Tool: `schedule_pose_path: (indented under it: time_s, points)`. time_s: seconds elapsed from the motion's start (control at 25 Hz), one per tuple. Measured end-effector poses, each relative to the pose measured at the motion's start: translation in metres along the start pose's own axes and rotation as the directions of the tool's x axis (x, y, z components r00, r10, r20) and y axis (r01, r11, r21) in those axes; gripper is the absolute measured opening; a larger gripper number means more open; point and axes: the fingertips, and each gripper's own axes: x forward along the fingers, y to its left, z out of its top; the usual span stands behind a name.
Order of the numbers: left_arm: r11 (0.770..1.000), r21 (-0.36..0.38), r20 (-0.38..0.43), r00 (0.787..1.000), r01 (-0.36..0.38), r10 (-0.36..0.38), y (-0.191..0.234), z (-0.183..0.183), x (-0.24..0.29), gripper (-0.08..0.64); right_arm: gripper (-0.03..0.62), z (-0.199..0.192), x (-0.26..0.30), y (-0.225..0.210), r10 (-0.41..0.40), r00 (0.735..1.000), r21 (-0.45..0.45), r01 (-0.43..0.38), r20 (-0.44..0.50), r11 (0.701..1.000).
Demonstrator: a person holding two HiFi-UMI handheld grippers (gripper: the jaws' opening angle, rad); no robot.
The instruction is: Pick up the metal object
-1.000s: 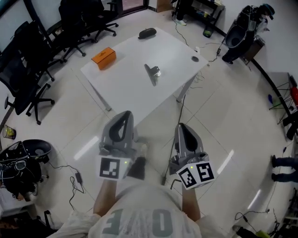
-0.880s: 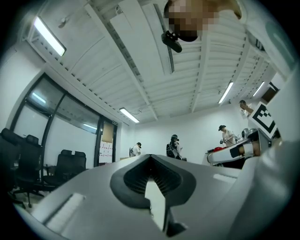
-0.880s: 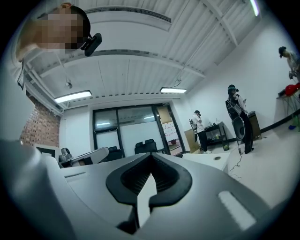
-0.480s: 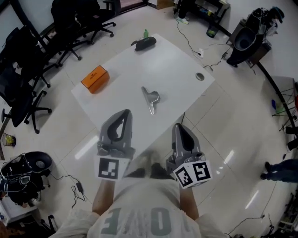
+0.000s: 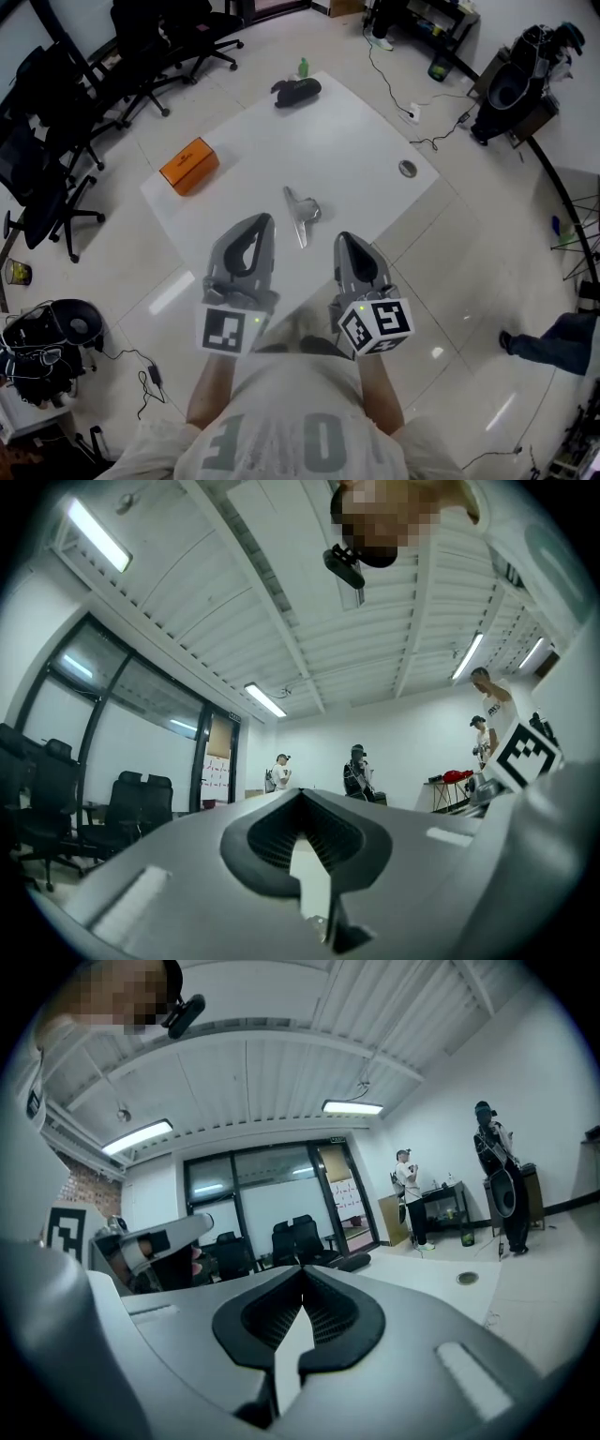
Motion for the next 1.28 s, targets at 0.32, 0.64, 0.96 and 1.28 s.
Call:
schedule_pose_path:
  time_s: [0.32,0.64,0.96,1.28]
  points:
    - [1.0,-0.03,-0.069,0.998,-0.001,-0.001,0.005,-0.032,0.017,0.002,0.245,-0.095,0.095,-0.058,-0.05,0.974,0.061,0.064,-0.22,0.996]
    - [0.999,-0.029,-0.129,0.991,-0.027,0.023,0.016,-0.054,0.03,0.002,0.215,-0.165,0.142,-0.089,-0.051,0.906,0.171,0.134,-0.421,0.976]
    - [0.999,-0.018,-0.148,0.988,-0.046,0.043,0.028,-0.063,0.037,0.002,0.198,-0.192,0.153,-0.089,-0.045,0.861,0.157,0.143,-0.506,0.977]
    - [0.998,-0.015,-0.157,0.986,-0.058,0.055,0.03,-0.066,0.037,0.002,0.073,-0.189,0.156,-0.078,-0.041,0.869,0.124,0.117,-0.493,0.985]
